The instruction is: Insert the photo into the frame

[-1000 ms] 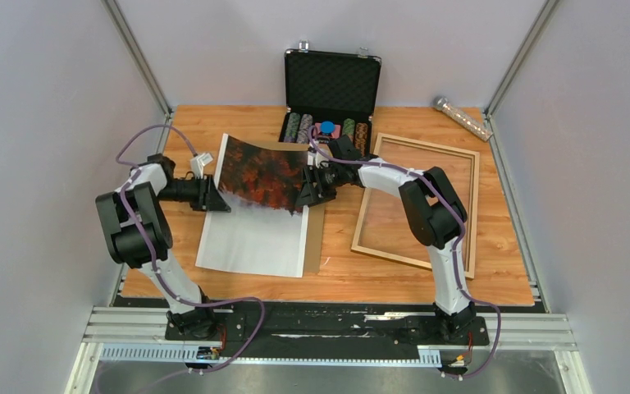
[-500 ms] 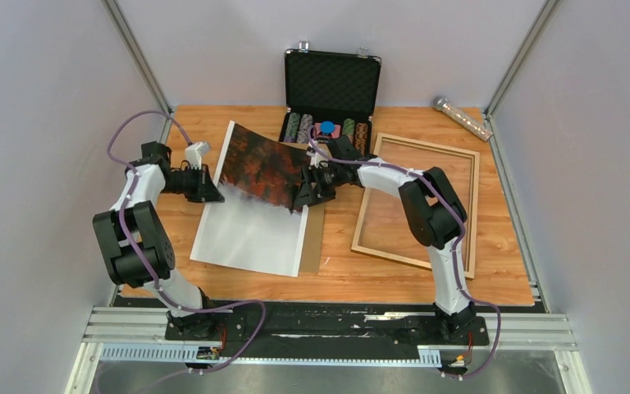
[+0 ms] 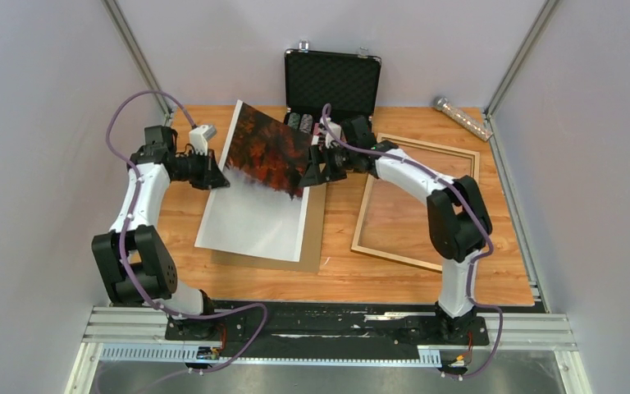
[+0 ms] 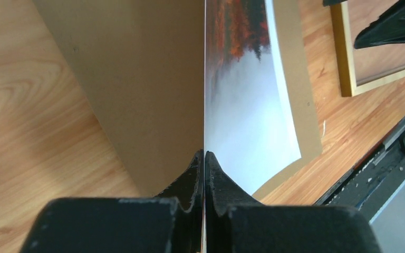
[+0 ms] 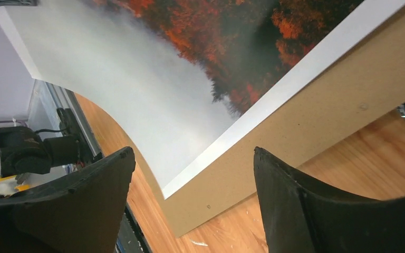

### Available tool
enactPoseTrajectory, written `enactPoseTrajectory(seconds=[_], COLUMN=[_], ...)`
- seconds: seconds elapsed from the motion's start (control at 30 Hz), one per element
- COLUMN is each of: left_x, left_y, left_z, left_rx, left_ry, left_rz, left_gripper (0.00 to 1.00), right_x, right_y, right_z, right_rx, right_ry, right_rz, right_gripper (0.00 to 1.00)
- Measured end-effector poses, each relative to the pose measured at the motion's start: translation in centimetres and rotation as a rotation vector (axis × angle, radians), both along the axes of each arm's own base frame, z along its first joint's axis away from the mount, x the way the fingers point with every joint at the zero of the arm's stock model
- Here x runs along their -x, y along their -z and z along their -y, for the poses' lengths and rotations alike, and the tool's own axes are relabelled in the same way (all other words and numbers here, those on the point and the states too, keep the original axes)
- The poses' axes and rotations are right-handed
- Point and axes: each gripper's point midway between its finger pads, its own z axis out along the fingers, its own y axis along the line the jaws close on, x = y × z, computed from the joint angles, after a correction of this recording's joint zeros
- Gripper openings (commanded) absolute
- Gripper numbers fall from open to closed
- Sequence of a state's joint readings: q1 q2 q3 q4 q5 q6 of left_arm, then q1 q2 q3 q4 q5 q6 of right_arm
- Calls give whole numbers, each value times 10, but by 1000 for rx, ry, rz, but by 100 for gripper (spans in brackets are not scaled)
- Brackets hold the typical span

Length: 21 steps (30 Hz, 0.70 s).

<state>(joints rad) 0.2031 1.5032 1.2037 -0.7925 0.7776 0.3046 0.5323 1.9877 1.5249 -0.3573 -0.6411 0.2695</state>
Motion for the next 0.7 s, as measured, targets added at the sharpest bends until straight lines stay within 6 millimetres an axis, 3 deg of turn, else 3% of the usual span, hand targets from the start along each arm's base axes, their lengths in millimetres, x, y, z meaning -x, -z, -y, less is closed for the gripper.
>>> enactPoseTrajectory(seconds=[0.17,0.37,0.5,0.7], left_x=[-11,-16,-22,-27], left_y=[-38,-81,-121,-196], left_z=[10,42,67,84], left_rx=[4,20,-9,-47], left_ry=[-27,-18,1,-26], left_rz=[65,124,200,358], left_gripper=[0,0,0,0], right_x=[-6,-13,-19,-19], right_y=[-60,-118,-142,-159], right_z=[12,9,6,9], right_rx=[-55,-125,-155,-182], right_ry=[32,46,56,81], right_rz=[119,219,263,263], right_gripper=[84,86,86,86])
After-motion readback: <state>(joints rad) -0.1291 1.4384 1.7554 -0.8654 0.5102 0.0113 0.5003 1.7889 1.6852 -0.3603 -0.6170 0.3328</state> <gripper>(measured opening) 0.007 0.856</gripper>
